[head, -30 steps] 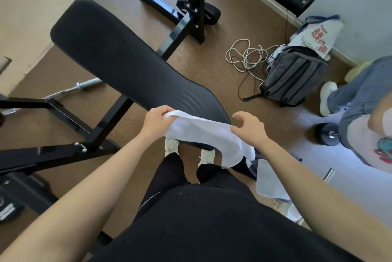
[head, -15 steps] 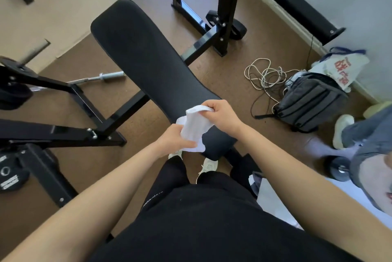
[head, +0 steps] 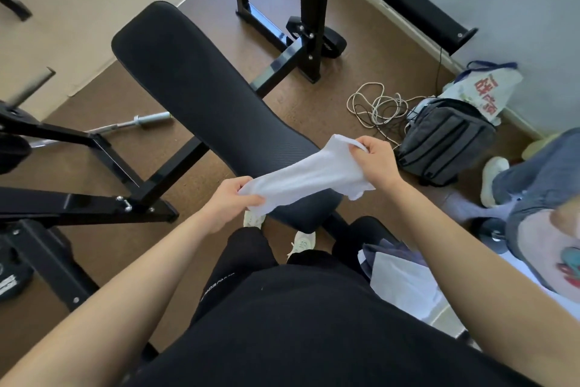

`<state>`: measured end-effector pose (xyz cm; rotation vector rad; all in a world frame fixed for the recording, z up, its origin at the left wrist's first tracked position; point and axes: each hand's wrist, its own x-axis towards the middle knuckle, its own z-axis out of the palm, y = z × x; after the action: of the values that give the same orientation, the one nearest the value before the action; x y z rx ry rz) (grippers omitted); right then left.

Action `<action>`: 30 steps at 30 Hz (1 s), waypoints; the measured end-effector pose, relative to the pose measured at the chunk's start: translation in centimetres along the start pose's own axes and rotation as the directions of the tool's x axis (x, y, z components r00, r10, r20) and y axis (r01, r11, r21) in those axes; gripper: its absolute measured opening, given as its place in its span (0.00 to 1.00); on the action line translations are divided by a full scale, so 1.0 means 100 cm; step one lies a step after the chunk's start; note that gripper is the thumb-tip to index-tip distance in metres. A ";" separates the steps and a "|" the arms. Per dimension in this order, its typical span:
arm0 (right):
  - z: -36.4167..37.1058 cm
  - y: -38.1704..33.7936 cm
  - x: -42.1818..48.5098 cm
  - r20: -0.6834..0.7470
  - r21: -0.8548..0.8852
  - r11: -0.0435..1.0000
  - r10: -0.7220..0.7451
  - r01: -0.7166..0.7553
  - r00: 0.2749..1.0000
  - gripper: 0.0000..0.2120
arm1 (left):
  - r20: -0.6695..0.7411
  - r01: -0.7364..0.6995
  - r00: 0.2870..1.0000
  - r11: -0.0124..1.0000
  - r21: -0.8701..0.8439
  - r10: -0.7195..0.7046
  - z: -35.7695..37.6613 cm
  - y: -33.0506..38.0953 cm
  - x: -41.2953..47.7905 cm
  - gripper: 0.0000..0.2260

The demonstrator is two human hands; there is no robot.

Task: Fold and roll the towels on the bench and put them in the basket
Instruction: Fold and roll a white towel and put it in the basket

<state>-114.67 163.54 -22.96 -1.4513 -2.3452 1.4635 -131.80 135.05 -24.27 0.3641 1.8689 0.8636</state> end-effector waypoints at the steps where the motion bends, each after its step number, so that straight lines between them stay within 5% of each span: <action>1: -0.003 0.001 0.001 -0.018 0.001 1.000 0.006 -0.006 1.000 0.12 | 0.016 -0.013 1.000 0.999 -0.047 0.014 0.002 0.006 0.000 0.12; 7: 0.003 -0.027 0.032 -0.090 -0.058 0.997 -0.059 0.053 0.994 0.18 | -0.016 -0.057 0.998 0.964 -0.258 0.054 0.003 0.014 0.003 0.10; 10: 0.024 -0.050 0.061 -0.051 -0.106 0.989 -0.112 0.106 0.992 0.15 | -0.123 -0.054 0.992 0.949 -0.310 0.017 -0.008 0.004 0.009 0.15; 16: 0.096 -0.091 0.124 0.073 -0.234 0.952 -0.185 0.197 0.980 0.11 | -0.353 0.012 0.923 0.930 -0.368 -0.152 -0.056 -0.026 0.044 0.08; 24: 0.176 -0.155 0.195 0.113 0.287 0.951 0.087 -0.116 0.990 0.05 | -0.506 -0.037 0.819 0.855 -0.517 -0.270 -0.141 -0.035 0.123 0.09; 30: 0.220 -0.191 0.268 0.112 0.220 0.974 0.031 -0.056 0.993 0.10 | -0.520 -0.026 0.733 0.745 -0.666 -0.439 -0.199 -0.041 0.181 0.10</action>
<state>-152.92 164.73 -32.95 -1.4076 -2.1300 1.7928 -157.07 134.92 -34.44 -0.6860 2.0093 1.5228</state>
